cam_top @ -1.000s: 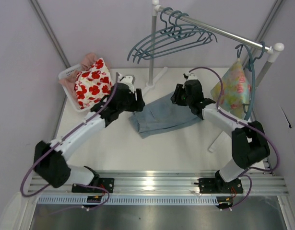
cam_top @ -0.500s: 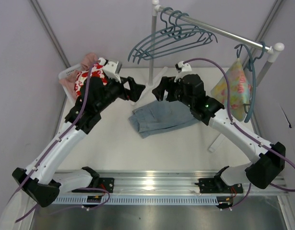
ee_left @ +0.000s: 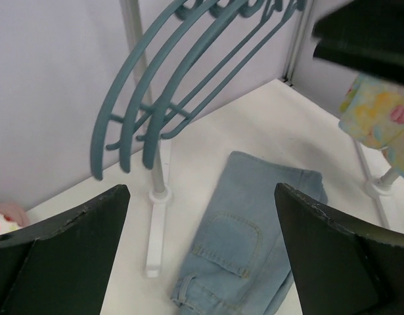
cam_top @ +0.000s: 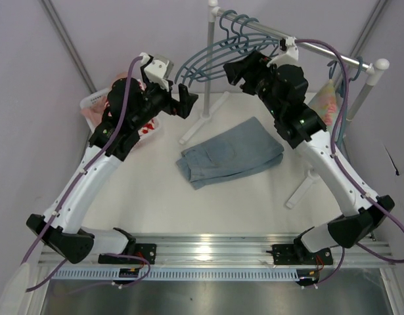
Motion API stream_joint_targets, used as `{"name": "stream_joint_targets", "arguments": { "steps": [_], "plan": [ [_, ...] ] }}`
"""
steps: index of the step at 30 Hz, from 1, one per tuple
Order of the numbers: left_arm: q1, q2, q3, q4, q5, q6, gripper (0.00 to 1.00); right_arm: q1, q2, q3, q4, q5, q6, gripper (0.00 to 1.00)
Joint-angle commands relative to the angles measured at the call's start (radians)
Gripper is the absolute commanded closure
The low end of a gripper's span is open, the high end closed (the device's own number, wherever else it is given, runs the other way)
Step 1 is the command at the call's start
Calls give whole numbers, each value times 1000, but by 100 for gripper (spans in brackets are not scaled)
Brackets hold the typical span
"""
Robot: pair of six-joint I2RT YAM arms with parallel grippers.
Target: Place the skirt on the hanger
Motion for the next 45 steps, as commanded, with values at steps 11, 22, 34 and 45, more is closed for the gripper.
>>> {"name": "stream_joint_targets", "arguments": {
  "steps": [11,22,34,45],
  "plan": [
    [63,-177,-197,69,27,-80,0,54,262,207,108,203,249,32],
    [80,-271,-295,42,-24,-86,1,89,308,205,211,242,274,37],
    [97,-262,-304,29,-18,-88,0,98,365,279,194,344,245,50],
    [106,-262,-280,28,-27,-98,1,107,368,296,136,368,219,75]
  ]
}}
